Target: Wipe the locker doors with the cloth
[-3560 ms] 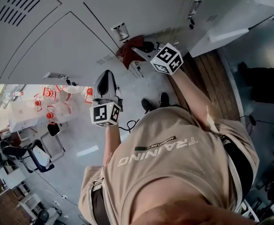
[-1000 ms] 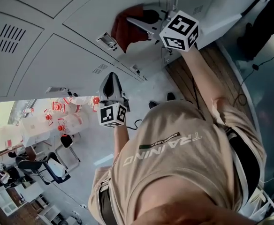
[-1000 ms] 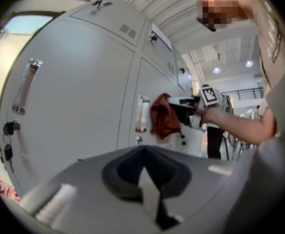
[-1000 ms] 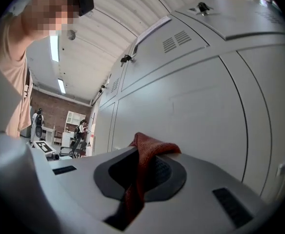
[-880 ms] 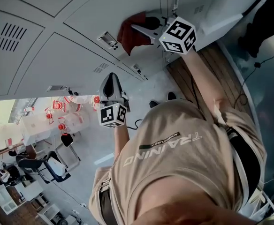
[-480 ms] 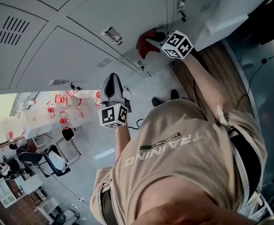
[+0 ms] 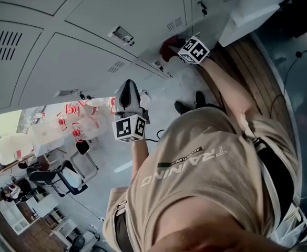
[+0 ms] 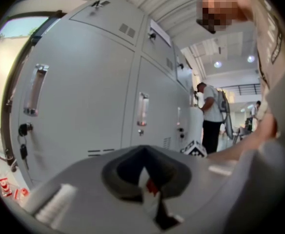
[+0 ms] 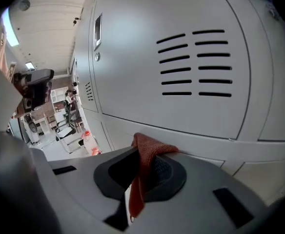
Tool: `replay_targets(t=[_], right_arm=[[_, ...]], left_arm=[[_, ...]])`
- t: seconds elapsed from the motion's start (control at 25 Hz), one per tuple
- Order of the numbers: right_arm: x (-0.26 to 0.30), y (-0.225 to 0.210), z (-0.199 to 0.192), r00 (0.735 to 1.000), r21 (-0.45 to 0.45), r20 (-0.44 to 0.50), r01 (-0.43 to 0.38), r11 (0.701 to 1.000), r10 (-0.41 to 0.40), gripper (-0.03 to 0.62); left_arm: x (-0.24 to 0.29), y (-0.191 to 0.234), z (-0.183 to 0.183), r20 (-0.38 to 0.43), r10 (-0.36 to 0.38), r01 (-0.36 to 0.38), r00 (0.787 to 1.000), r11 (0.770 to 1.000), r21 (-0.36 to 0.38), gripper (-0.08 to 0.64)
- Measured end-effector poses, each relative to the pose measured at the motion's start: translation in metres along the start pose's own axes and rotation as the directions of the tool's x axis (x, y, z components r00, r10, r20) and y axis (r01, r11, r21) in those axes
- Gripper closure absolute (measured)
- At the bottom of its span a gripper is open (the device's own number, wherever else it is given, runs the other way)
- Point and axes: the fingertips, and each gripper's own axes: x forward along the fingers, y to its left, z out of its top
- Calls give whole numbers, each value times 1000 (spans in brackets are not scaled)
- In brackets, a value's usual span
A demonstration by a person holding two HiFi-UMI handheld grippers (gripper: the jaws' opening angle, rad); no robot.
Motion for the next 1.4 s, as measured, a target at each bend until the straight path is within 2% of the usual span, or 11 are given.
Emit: replay_targets(t=[0.12,0.28,0.44,0.6,0.8,0.92,1.04,1.2,1.24,1.4], right_arm=[[-21,8,12,999,-14,54,11,1000,-11,564],[-71,25,65,983,-106,183,13,994,6,563],[-130,49,127,954,-263,291,11,965,69,563],[-186,64,185,916,-367,393,69,928,87,563],[-227,53,240,882,-357,466,119,927,66,563],[-249,42,275,863,-377,504,177,909,41,563],[-274,34,317,820,-386,569,196,902,65,563],[-295,18,362,763,-371,632,143,917,137,563],[-296,14,370,759,-372,634,127,919,152,563],[-289,-4,383,776,-371,604,76,925,179,563]], left_arm=[[3,-3,1,5,-24,24,1000,1000,1,555],[15,-9,3,17,-62,62,998,998,-1,555],[31,-22,9,32,-114,114,993,993,2,555],[48,-35,17,44,-166,165,985,986,18,555],[70,-45,28,55,-211,209,976,977,39,555],[84,-53,34,57,-235,232,970,972,49,555],[95,-58,40,63,-252,248,966,967,59,555],[109,-59,46,75,-249,244,966,967,65,555],[112,-60,48,78,-246,242,966,968,63,555],[121,-58,52,88,-227,223,970,973,57,555]])
